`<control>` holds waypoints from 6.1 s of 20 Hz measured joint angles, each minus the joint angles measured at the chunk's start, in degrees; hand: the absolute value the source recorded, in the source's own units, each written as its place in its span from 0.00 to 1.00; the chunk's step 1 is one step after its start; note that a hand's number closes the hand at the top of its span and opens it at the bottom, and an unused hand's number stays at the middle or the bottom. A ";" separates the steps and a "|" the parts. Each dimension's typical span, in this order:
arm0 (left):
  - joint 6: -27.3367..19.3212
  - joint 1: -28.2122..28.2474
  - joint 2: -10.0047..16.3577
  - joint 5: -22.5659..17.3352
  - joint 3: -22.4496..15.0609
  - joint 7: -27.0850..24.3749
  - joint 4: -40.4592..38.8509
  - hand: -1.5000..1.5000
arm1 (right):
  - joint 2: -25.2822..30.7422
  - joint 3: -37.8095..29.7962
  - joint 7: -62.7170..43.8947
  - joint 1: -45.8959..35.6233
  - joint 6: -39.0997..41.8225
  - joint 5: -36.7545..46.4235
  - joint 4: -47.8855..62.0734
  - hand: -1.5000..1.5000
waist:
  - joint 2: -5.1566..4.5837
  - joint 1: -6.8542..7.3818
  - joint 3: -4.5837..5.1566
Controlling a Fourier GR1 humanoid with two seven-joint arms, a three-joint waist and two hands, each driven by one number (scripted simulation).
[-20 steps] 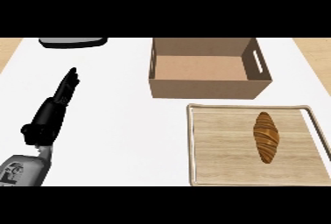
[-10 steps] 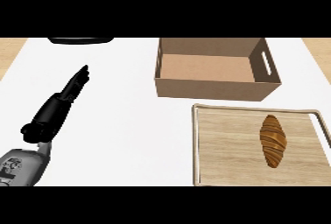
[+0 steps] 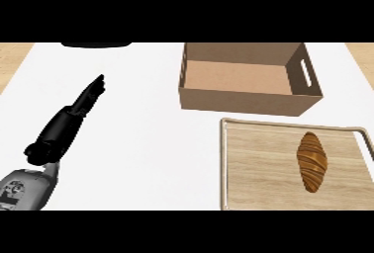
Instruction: Pick the croissant from the tray and place it in the cardboard box
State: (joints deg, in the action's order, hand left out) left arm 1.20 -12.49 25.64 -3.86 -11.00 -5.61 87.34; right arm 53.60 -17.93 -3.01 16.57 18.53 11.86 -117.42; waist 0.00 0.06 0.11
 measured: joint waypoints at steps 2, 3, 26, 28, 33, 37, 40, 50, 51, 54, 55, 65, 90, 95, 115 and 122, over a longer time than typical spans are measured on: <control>0.48 -0.53 -0.02 -0.09 0.32 0.44 0.10 0.50 | 1.51 2.26 -5.09 -1.41 2.56 0.64 -2.35 0.00 | -0.05 0.25 0.00; 0.56 -0.80 -0.12 0.05 0.48 0.46 -0.26 0.50 | 1.96 3.59 -7.88 -1.96 3.50 1.33 -4.01 0.00 | -0.07 0.28 0.01; 4.44 -0.19 -4.45 4.22 4.43 2.57 1.34 0.50 | -13.53 30.57 -42.25 -21.90 15.83 16.32 -3.70 0.00 | -0.02 0.16 -0.11; 4.67 0.05 -5.23 5.38 4.82 1.15 0.18 0.50 | -15.07 30.61 -41.64 -22.79 16.21 18.31 -2.38 0.00 | -0.02 0.09 -0.11; 6.33 -0.15 -5.77 5.81 6.61 1.22 0.29 0.50 | -17.52 31.79 -39.74 -22.18 16.44 23.83 0.53 0.00 | -0.01 -0.01 -0.11; 7.17 -0.44 -6.57 6.26 7.64 1.97 0.70 0.50 | -19.71 32.82 -38.46 -22.77 16.32 28.17 4.08 0.00 | -0.01 0.00 -0.11; 8.00 -0.85 -7.02 6.98 8.40 1.63 0.09 0.50 | -19.95 32.07 -35.24 -21.07 15.15 30.88 5.80 0.00 | 0.00 -0.09 -0.11; 9.28 0.61 -9.41 9.47 9.95 2.90 2.65 0.50 | -24.22 29.91 -27.67 -19.06 14.23 36.22 10.69 0.00 | 0.03 -0.06 -0.12; 9.57 0.82 -9.43 9.57 10.23 2.38 2.23 0.50 | -24.19 29.58 -26.49 -19.31 13.59 36.97 12.42 0.00 | 0.02 -0.05 -0.12; 10.29 -0.42 -9.93 9.89 10.78 1.66 0.36 0.50 | -24.68 29.33 -25.92 -18.89 13.22 39.35 13.52 0.00 | 0.01 -0.14 -0.12; 10.38 -0.18 -10.05 9.94 10.98 1.93 0.87 0.50 | -24.70 28.51 -25.54 -19.83 13.69 39.55 14.58 0.00 | -0.01 -0.09 -0.13; 11.76 0.58 -11.55 11.33 12.09 1.40 1.52 0.50 | -27.27 26.77 -18.72 -19.64 10.07 44.30 22.52 1.00 | 0.01 -0.05 -0.10; 12.79 -0.91 -13.30 12.85 11.02 2.24 1.69 0.50 | -46.90 58.15 14.92 -38.44 1.47 50.69 22.56 1.00 | -0.20 2.58 0.12; 12.24 -1.58 -13.33 13.07 11.97 2.83 1.12 0.50 | -51.38 57.63 15.39 -42.15 1.52 49.71 18.38 1.00 | -0.02 0.83 -0.04; 13.52 -0.76 -12.36 12.58 13.81 1.31 0.74 0.50 | -51.39 22.45 -2.74 -67.32 -3.69 34.25 35.55 1.00 | -0.21 0.78 -0.09; 13.57 -1.39 -12.93 13.00 13.25 1.18 0.68 0.50 | -43.68 20.37 3.63 -75.23 -0.89 37.26 54.89 1.00 | -0.59 1.52 -0.07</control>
State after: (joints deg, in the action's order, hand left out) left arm 14.77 -13.88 12.72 9.15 2.25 -4.43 88.03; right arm 9.92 2.44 0.63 -58.66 17.64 49.12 -62.53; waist -0.58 1.58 0.05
